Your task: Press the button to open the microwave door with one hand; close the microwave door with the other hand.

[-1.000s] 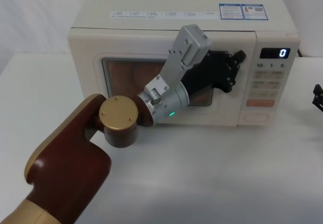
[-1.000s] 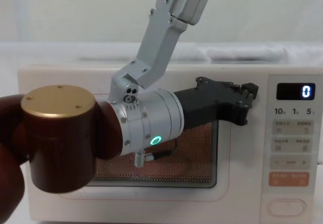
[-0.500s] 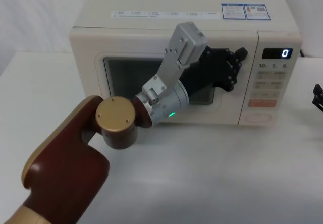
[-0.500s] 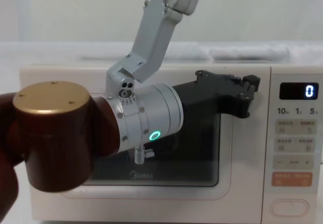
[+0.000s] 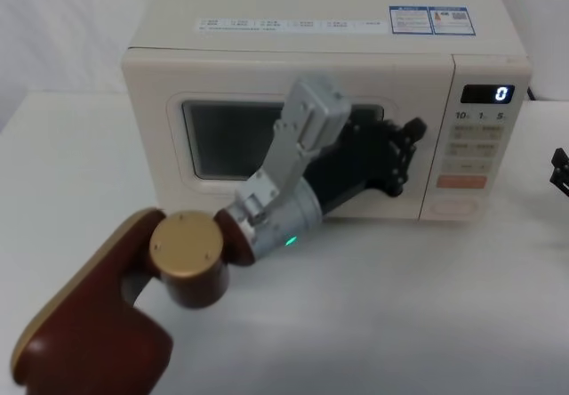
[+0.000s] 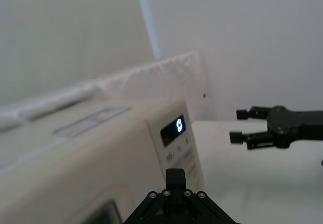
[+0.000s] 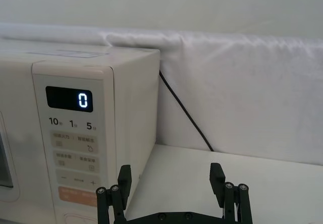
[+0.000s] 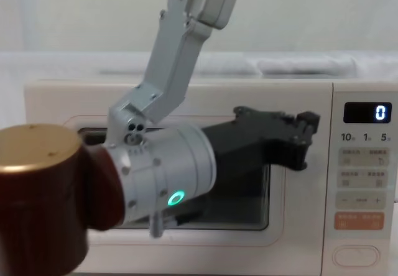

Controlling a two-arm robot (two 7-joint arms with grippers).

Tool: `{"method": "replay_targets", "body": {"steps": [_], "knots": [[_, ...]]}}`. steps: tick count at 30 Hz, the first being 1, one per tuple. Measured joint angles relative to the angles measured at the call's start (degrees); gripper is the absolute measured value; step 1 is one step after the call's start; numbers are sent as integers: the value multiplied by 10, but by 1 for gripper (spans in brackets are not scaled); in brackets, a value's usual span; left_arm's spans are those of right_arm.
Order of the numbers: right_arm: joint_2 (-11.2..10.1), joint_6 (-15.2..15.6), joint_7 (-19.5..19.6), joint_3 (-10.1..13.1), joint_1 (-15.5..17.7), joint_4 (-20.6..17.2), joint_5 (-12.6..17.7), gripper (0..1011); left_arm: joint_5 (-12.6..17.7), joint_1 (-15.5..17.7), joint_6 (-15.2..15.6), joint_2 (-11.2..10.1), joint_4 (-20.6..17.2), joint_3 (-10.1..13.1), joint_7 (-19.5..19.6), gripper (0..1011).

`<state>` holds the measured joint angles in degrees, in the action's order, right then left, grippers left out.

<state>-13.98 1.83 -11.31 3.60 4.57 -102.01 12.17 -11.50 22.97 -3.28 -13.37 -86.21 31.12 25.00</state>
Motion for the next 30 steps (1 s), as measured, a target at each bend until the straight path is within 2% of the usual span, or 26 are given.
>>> {"method": "replay_targets", "body": {"steps": [6, 13, 14, 15, 16, 18, 21, 23, 30], "knots": [[0, 0, 0, 0, 0, 0, 0, 1002, 10, -44, 16, -14, -38, -13, -35, 0], [0, 0, 0, 0, 0, 0, 0, 1002, 27, -116, 19, -33, -98, -48, -78, 0], [0, 0, 0, 0, 0, 0, 0, 1002, 27, -116, 19, -33, -98, -48, -78, 0], [0, 0, 0, 0, 0, 0, 0, 1002, 32, -140, 18, -38, -118, -63, -93, 0], [0, 0, 0, 0, 0, 0, 0, 1002, 32, -140, 18, -38, -118, -63, -93, 0], [0, 0, 0, 0, 0, 0, 0, 1002, 36, -165, 14, -41, -135, -80, -111, 0], [0, 0, 0, 0, 0, 0, 0, 1002, 37, -207, 9, -43, -162, -115, -142, 0], [0, 0, 0, 0, 0, 0, 0, 1002, 37, -215, 7, -43, -167, -122, -148, 0], [0, 0, 0, 0, 0, 0, 0, 1002, 34, -282, -4, -48, -204, -189, -184, 0]]}}
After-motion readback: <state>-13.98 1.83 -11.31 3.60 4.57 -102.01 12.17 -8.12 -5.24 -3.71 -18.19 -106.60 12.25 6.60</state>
